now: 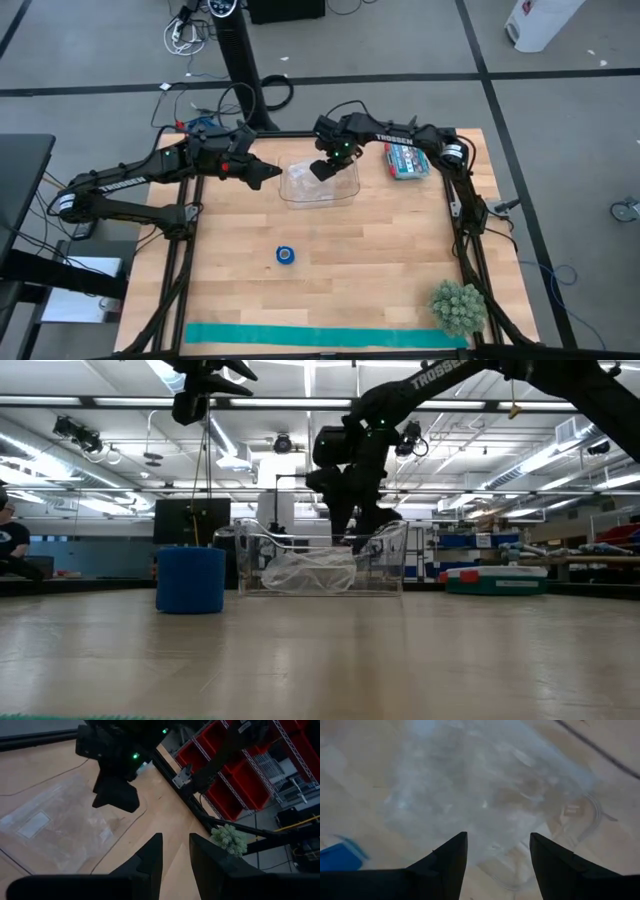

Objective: Roll bandage

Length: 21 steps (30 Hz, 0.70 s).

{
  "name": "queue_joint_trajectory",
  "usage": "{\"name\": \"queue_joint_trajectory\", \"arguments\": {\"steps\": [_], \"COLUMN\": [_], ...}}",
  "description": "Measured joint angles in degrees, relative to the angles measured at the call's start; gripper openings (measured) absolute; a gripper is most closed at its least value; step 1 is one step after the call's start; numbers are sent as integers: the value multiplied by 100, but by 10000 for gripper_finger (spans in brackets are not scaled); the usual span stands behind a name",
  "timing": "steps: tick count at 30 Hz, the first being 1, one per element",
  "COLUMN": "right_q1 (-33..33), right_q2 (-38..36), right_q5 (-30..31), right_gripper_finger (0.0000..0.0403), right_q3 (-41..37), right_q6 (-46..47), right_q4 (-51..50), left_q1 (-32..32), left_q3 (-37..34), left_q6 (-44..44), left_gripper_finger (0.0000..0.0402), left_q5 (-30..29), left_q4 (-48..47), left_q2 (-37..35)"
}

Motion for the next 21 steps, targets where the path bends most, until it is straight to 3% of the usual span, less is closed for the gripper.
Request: {"name": "queue_joint_trajectory", "arguments": {"steps": [14,17,21], "right_q1": [7,5,-5], "right_q2": [24,24,19], "right_q5": [656,660,662], "right_gripper_finger": [186,149,66], "right_q3": [-150,-150,-189], "right_q6": [-288,-432,-629], "right_q4": [714,707,788], "left_q1": [0,2,2], "left_q3": [0,0,0], "left_q6": [-2,-2,-3], "left_gripper_finger": [101,101,101], "left_q5": [0,0,0], "left_q4": [108,105,107], "left_q2": [0,0,0]}}
